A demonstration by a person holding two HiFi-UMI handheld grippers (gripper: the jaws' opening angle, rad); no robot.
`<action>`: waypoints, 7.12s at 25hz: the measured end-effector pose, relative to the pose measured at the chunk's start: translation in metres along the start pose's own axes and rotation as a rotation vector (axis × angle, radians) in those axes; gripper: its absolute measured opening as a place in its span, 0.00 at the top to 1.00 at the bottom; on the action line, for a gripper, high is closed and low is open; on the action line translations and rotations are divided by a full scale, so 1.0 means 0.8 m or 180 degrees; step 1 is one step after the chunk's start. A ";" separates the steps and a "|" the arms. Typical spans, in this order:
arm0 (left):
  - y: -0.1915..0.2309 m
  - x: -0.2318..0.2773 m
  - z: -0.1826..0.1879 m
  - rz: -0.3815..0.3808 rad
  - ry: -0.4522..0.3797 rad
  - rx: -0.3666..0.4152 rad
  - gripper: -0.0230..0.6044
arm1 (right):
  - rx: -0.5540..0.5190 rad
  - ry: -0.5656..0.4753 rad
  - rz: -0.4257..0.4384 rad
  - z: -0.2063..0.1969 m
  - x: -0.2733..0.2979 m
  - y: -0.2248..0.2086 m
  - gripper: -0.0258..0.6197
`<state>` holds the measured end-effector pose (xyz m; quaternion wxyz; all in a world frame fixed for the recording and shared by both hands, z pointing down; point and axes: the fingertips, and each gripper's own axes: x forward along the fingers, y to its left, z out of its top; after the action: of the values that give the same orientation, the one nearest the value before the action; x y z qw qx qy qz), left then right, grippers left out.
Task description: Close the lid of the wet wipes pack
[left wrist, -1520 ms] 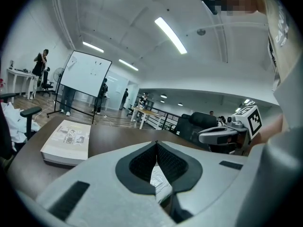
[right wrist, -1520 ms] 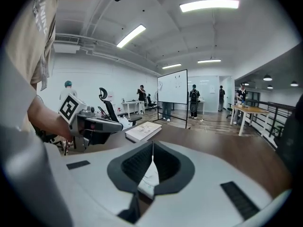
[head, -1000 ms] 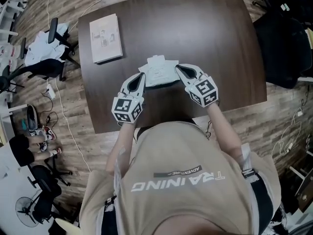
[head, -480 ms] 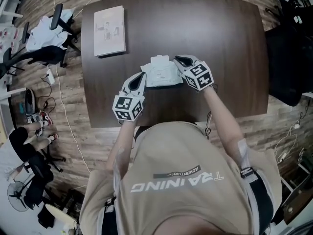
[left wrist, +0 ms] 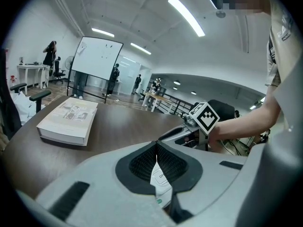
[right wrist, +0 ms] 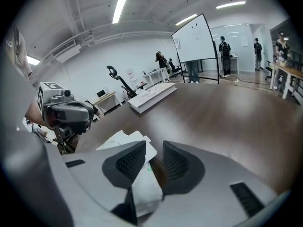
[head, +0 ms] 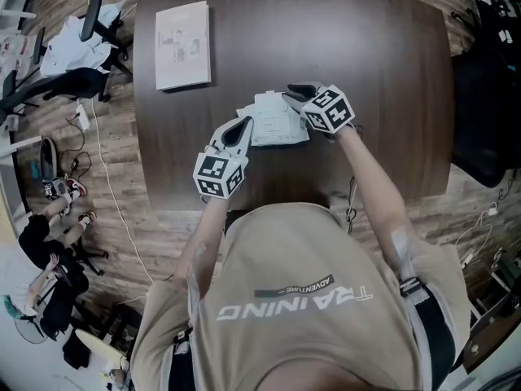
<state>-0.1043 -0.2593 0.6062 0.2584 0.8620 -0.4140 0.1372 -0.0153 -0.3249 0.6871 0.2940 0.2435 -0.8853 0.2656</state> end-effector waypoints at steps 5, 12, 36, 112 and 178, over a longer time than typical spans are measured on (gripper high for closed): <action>0.003 0.008 -0.003 -0.0026 0.0016 -0.0050 0.95 | 0.0152 0.0147 0.0142 -0.009 0.017 -0.005 0.83; 0.010 0.014 -0.013 -0.0043 0.0089 -0.0079 0.95 | 0.0441 0.0417 0.0413 -0.019 0.034 0.001 0.83; -0.002 -0.033 0.001 0.0040 -0.0186 -0.0084 0.95 | -0.0071 0.0016 0.0188 0.004 -0.021 0.040 0.90; 0.000 -0.083 -0.010 -0.0067 -0.0343 -0.0294 0.95 | -0.0236 0.0494 -0.0191 -0.052 0.004 0.127 0.94; -0.060 -0.130 0.247 -0.0164 -0.1200 0.0811 0.95 | -0.0852 -0.1600 -0.1222 0.195 -0.269 0.138 0.94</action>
<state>-0.1268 -0.2778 0.3794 0.0690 0.9083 -0.4122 0.0182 0.0115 -0.2798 0.4046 0.1406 0.4228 -0.8951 0.0186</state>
